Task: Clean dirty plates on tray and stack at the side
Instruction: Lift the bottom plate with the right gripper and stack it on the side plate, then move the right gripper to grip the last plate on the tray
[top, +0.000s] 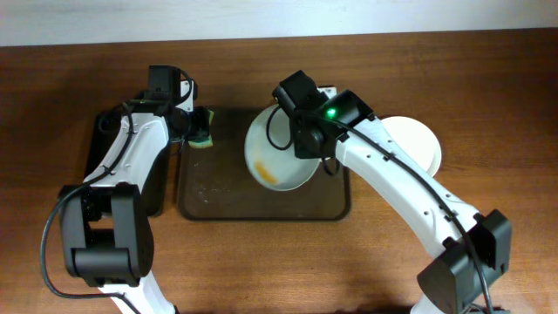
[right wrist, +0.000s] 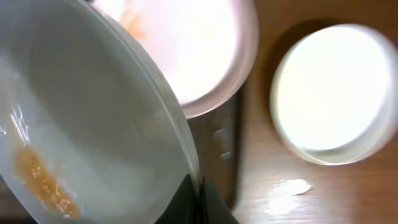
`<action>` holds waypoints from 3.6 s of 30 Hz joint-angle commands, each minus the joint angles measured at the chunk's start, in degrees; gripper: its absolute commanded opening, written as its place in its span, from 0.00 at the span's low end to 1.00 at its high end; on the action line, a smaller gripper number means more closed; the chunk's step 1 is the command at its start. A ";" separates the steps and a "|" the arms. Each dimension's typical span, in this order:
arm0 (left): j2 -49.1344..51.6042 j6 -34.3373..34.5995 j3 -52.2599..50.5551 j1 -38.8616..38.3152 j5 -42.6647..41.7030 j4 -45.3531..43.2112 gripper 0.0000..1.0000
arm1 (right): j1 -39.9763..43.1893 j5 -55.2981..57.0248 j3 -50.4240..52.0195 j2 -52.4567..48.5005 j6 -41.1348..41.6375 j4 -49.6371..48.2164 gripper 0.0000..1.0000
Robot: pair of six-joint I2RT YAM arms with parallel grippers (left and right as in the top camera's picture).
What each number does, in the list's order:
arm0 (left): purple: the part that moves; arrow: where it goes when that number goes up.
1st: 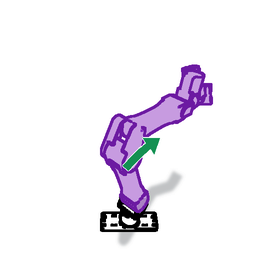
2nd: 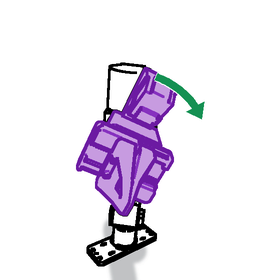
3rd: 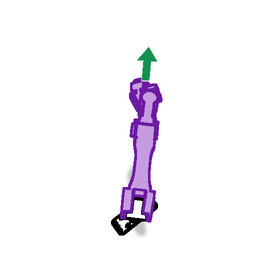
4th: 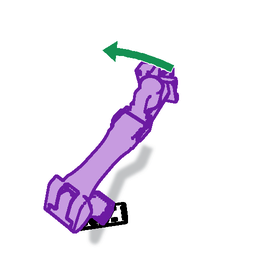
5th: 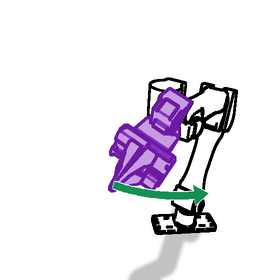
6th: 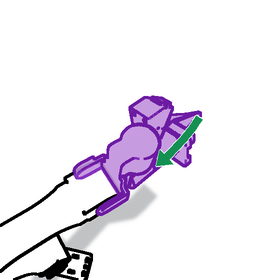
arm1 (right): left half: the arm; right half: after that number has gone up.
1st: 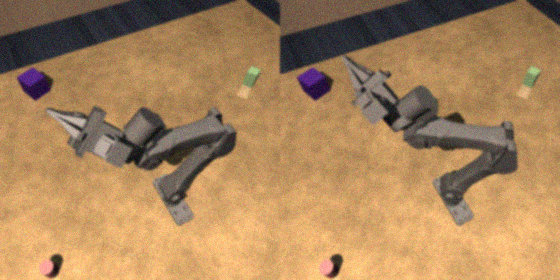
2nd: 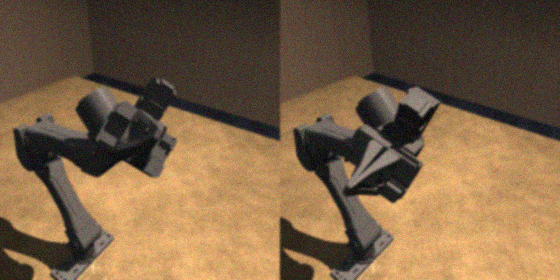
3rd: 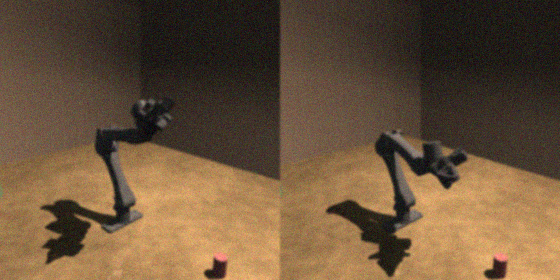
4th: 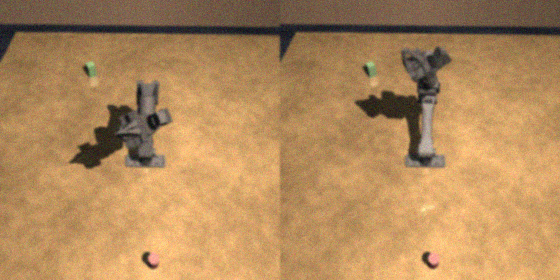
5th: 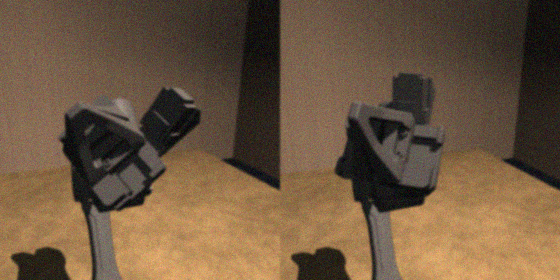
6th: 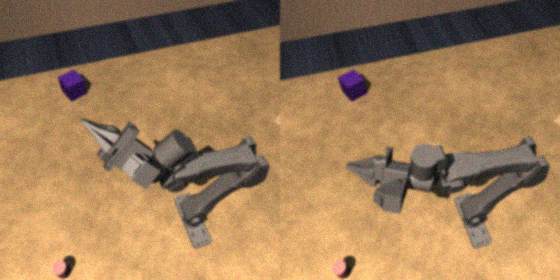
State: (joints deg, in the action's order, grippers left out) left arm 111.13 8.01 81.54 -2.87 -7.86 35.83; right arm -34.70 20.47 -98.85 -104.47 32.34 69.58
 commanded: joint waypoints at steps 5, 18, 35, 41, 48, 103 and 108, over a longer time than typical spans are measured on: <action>1.44 0.55 0.74 -0.11 0.63 0.92 0.01 | -8.90 33.51 -0.90 1.36 6.12 3.08 0.04; 1.49 0.52 0.74 -0.11 0.63 0.94 0.01 | -20.04 51.80 -0.92 1.36 7.17 3.34 0.04; 1.49 0.52 0.74 -0.11 0.63 0.94 0.01 | 18.23 8.59 -0.61 9.31 6.86 5.55 0.04; 1.49 0.52 0.74 -0.11 0.63 0.92 0.01 | 38.88 -2.80 4.11 3.63 3.96 3.74 0.04; 1.49 0.52 0.74 -0.11 0.63 0.92 0.01 | 40.35 -3.78 18.03 1.44 3.23 -9.20 0.27; 1.49 0.55 0.74 -0.48 0.61 0.46 0.01 | 14.25 -31.50 4.94 -22.36 -26.05 -19.34 0.28; 1.49 0.52 0.74 -2.78 0.63 -1.33 0.01 | 14.25 -31.43 4.48 -22.56 -24.30 -17.70 0.05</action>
State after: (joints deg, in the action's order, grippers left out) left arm 112.20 8.01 81.54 -4.08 -7.38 35.18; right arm -20.36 -10.85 -92.84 -125.47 6.59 50.61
